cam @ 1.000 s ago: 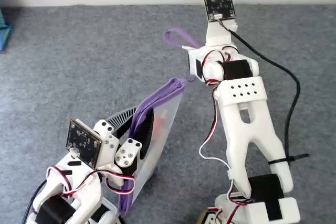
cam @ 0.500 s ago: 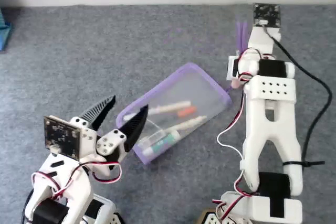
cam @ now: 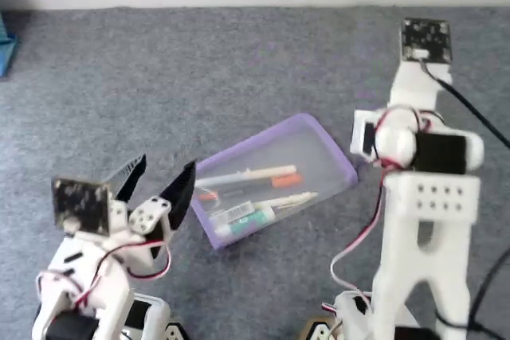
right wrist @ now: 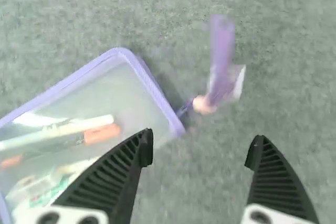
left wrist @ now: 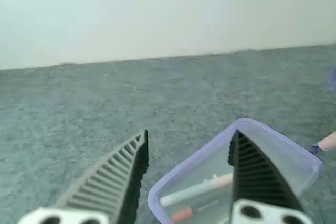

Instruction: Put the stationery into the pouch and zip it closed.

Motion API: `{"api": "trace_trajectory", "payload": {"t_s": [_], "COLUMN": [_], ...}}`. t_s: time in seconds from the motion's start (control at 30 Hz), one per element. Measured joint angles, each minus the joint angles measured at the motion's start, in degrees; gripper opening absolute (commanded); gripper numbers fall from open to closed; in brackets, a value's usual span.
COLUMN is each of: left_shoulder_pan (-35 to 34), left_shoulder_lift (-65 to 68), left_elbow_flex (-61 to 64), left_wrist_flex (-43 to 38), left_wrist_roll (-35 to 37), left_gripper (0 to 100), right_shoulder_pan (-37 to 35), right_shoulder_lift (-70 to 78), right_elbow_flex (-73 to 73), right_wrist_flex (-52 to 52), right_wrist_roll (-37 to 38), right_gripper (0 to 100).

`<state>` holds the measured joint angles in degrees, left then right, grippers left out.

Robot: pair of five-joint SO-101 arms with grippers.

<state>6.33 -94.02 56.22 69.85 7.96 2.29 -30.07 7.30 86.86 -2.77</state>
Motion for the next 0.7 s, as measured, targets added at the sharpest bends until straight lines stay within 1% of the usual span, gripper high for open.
{"api": "trace_trajectory", "payload": {"t_s": [0.1, 0.17, 0.23, 0.33, 0.4, 0.53, 0.7], "left_shoulder_pan": [-0.44, -0.62, -0.97, -4.22, -6.59, -8.35, -8.53], "left_shoulder_lift": [-5.01, -8.70, -9.49, -9.49, -9.49, -9.49, -9.49], "left_elbow_flex": [0.44, 2.11, 2.29, 2.46, 3.60, 7.91, 15.74], "left_wrist_flex": [2.20, 3.69, 5.10, 4.66, 3.60, 3.08, 3.08], "left_wrist_roll": [0.00, 0.00, 0.00, 0.70, 0.79, 0.79, -0.09], "left_gripper": [23, 18, 11, 1, 2, 1, 1], "right_shoulder_pan": [0.00, -0.09, -0.09, -0.09, -0.18, -0.18, -0.18], "right_shoulder_lift": [-3.60, -5.71, -7.65, -10.20, -12.22, -18.46, -32.26], "right_elbow_flex": [0.00, 0.00, 0.00, 0.09, 2.20, 11.43, 27.34], "right_wrist_flex": [4.84, 7.56, 10.11, 12.57, 13.10, 12.57, 3.43], "right_wrist_roll": [-0.09, -0.35, -0.44, -0.44, -0.44, -2.02, -2.90], "right_gripper": [18.8, 10.8, 0.5, 3.8, 0.6, 0.8, 0.8]}}
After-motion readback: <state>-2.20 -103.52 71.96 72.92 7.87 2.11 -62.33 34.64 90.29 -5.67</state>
